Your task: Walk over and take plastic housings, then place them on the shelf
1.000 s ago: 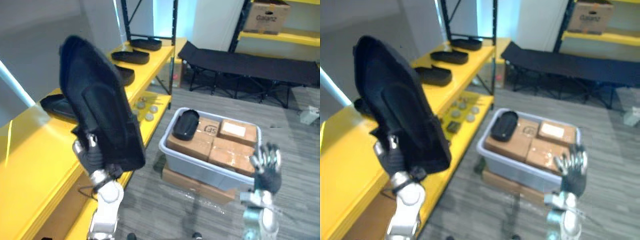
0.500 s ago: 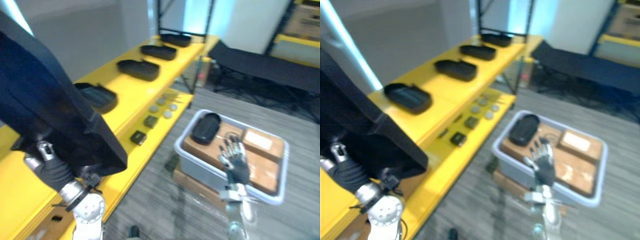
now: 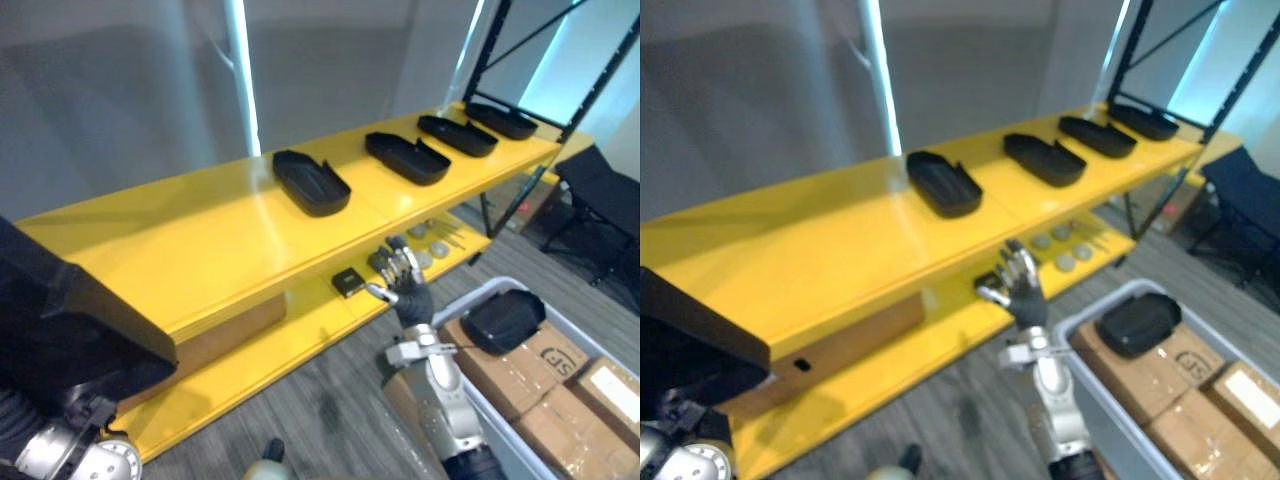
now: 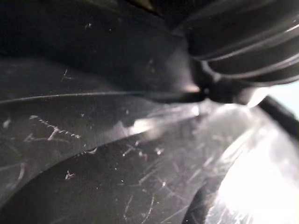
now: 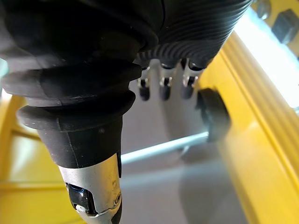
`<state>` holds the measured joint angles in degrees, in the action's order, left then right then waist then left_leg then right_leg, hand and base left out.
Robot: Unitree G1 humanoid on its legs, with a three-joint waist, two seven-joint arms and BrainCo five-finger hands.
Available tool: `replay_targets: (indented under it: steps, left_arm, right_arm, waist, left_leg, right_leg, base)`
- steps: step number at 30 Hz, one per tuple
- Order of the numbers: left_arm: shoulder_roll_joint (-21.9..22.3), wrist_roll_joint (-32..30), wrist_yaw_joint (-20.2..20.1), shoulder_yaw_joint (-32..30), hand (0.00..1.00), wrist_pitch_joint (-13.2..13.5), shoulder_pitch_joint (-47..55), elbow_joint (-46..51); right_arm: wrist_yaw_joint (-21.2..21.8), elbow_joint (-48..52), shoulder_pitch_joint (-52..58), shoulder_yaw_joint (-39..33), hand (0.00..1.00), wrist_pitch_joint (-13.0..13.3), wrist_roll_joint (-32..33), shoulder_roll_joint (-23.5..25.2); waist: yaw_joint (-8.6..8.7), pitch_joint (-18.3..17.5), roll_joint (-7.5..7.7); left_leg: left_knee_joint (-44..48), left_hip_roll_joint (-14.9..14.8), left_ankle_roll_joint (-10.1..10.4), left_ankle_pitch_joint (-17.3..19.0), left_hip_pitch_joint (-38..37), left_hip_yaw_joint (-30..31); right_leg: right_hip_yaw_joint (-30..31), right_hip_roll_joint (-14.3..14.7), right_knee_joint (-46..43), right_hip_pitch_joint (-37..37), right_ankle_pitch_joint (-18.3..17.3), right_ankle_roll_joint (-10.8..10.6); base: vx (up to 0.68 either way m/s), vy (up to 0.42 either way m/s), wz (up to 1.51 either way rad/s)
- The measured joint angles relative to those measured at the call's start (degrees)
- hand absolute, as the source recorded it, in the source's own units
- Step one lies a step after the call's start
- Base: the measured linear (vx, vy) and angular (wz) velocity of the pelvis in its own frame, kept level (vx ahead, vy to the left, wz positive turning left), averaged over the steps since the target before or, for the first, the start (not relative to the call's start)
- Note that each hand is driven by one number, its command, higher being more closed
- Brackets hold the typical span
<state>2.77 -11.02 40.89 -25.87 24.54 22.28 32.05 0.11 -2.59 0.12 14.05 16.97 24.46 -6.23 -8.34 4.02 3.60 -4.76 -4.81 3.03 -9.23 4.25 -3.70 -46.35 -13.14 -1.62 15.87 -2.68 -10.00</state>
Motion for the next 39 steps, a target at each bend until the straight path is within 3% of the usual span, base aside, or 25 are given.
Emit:
replay_targets:
  steps: [3,6,8,10,13,16,23,29,32,35,37,38,39]
  left_arm:
    - [0.0,1.5,-0.7,1.7,1.00,1.6,-2.4,1.1]
    - [-0.3,2.4,-2.7,2.5,1.00,1.6,-3.7,1.8]
    - [-1.5,3.1,-5.2,4.6,1.00,1.8,-5.4,1.8]
    - [-5.6,4.0,-8.7,8.3,1.00,3.0,-8.1,-0.1]
    - [-8.7,3.7,-12.1,12.5,1.00,3.2,-12.2,-3.3]
    - [-9.1,3.9,-13.1,13.5,1.00,3.3,-12.2,-3.7]
    - [-9.0,4.9,-13.6,18.0,1.00,3.2,-9.9,-5.2]
    - [-8.8,4.3,-13.7,18.2,1.00,3.2,-7.0,-5.2]
    - [-7.8,3.2,-13.4,18.2,1.00,3.2,-6.0,-5.2]
    - [-6.7,2.1,-13.5,17.8,1.00,3.8,-6.2,-5.2]
    - [-7.1,1.5,-15.0,16.8,1.00,4.7,-6.5,-4.7]
    - [-7.2,1.4,-15.6,16.6,1.00,5.4,-6.5,-4.3]
    - [-7.4,1.3,-16.1,16.4,1.00,6.0,-7.1,-3.7]
  right_arm:
    - [0.1,0.0,0.4,0.0,0.00,-1.0,-2.5,-1.3]
    - [1.3,1.0,0.2,-0.9,0.00,-1.0,-2.3,-0.9]
    - [1.4,2.4,1.0,-2.7,0.00,-0.7,-1.9,-0.9]
    - [1.4,2.5,2.1,-4.7,0.00,0.0,-1.6,-0.6]
    - [2.0,4.5,4.8,-7.4,0.00,0.8,-1.5,-0.7]
    - [3.6,4.4,4.8,-8.7,0.00,0.8,-1.5,-0.8]
    - [5.2,4.4,4.3,-8.7,0.00,0.7,-1.5,-1.7]
    - [8.0,4.4,6.3,-8.8,0.00,0.7,0.7,-1.9]
    - [9.2,4.4,6.6,-8.8,0.00,0.9,0.7,-1.7]
    - [8.6,4.5,6.3,-8.8,0.00,2.8,0.6,-0.3]
    - [7.0,5.0,5.9,-9.0,0.00,3.2,0.5,0.1]
    - [5.8,5.3,6.0,-9.2,0.00,3.4,0.3,0.1]
    - [4.8,6.2,5.8,-9.4,0.00,4.0,0.0,-0.4]
  waist:
    - [-0.83,1.2,-0.41]
    - [-0.01,3.4,-1.34]
    - [1.38,4.2,-1.61]
    - [2.88,4.5,-1.15]
    - [5.32,4.6,-0.93]
    - [4.99,4.7,-0.98]
    - [4.70,7.2,-4.31]
    - [5.47,7.6,-4.20]
    - [5.73,7.8,-4.48]
    - [5.47,8.3,-3.56]
    - [4.56,8.6,-2.24]
    - [4.01,8.6,-1.69]
    - [4.31,8.7,-2.26]
  left_leg:
    - [0.0,0.5,0.5,-2.0,1.0,-1.4]
    - [-0.2,1.3,0.4,-1.8,1.1,-1.9]
    - [-0.2,1.6,-0.2,-2.2,1.7,-2.3]
    - [-0.2,2.7,-0.9,-2.8,2.1,-0.5]
    - [0.0,4.0,-0.4,-4.5,3.4,3.5]
    - [0.0,3.6,-0.3,-5.0,3.5,3.6]
    - [0.0,0.8,0.2,-5.5,2.5,3.1]
    - [1.3,0.0,-0.4,-4.7,2.1,0.1]
    - [5.4,0.5,-0.6,-2.3,3.8,-0.1]
    - [12.1,1.4,-2.5,0.8,6.3,-3.0]
    - [21.5,3.4,-4.0,7.0,8.5,-3.9]
    - [26.3,4.1,-5.2,10.8,8.7,-5.7]
    - [29.1,4.3,-3.8,14.4,8.7,-5.9]
  right_leg:
    - [-0.8,-0.7,-0.8,0.3,-0.4,0.2]
    - [0.4,-2.0,-3.0,-0.3,-2.8,0.4]
    - [6.2,-1.8,-6.3,-2.7,-6.4,1.2]
    - [13.9,-1.2,-9.8,-4.7,-10.1,2.7]
    - [18.2,0.0,-10.2,-4.2,-10.5,3.5]
    - [18.2,0.7,-9.7,-4.0,-10.5,3.5]
    - [20.1,3.2,-9.4,-3.7,-11.5,2.5]
    - [21.2,2.4,-13.0,-4.8,-13.1,2.5]
    - [21.0,1.6,-14.1,-4.8,-14.1,2.2]
    - [18.6,-1.2,-15.1,-3.2,-16.0,2.0]
    - [17.7,-3.9,-15.7,-0.9,-17.5,1.8]
    - [17.0,-4.9,-17.6,0.3,-17.8,2.9]
    - [18.5,-6.8,-26.7,-1.7,-17.2,4.9]
  base:
    - [-0.04,0.078,0.44]
    - [-0.06,0.073,0.17]
    - [-0.10,0.039,0.36]
    - [-0.08,-0.026,0.48]
    - [-0.01,-0.039,0.81]
    - [-0.04,-0.051,0.09]
    - [-0.11,-0.037,-0.09]
    - [-0.06,-0.012,-0.07]
    - [0.00,0.006,0.07]
    - [0.05,0.050,0.32]
    - [0.16,0.115,0.23]
    - [0.29,0.166,0.21]
    - [0.27,0.179,0.43]
